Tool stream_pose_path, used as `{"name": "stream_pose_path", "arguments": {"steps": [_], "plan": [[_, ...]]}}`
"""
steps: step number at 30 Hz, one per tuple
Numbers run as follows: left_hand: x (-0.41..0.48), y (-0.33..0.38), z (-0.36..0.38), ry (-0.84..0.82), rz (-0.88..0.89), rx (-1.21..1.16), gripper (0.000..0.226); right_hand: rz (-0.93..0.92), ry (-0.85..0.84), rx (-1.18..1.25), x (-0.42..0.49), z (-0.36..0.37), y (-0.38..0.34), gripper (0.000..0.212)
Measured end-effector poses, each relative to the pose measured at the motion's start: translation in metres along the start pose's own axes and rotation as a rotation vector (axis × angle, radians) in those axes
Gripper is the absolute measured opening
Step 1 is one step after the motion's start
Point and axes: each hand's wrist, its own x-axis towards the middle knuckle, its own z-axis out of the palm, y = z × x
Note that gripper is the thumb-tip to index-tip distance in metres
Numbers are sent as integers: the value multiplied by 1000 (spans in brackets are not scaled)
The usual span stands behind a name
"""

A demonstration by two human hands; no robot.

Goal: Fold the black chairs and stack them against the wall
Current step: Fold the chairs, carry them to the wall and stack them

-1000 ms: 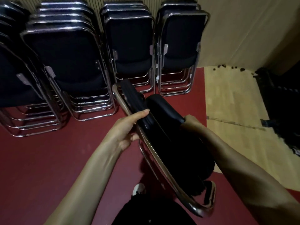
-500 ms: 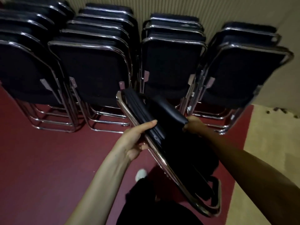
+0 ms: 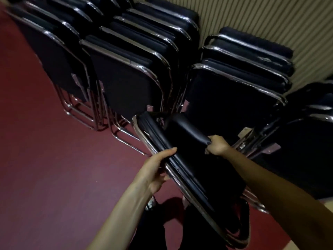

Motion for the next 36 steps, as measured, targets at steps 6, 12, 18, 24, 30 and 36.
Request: {"name": "stream_pose_path", "arguments": {"steps": [6, 12, 18, 24, 30, 36], "plan": [[31, -13, 51, 114, 28, -116, 11, -75, -46, -113, 56, -32, 12, 65], [60, -20, 80, 110, 41, -183, 22, -88, -98, -195, 99, -47, 22, 76], [78, -16, 120, 64, 45, -173, 35, -54, -129, -182, 126, -72, 38, 81], [88, -14, 141, 70, 73, -153, 29, -46, -145, -182, 142, -82, 49, 80], [88, -16, 143, 115, 55, -125, 20, -81, -129, -163, 150, -73, 55, 76], [91, 4, 143, 127, 89, -146, 18, -96, -113, -165, 166, -84, 36, 72]]}}
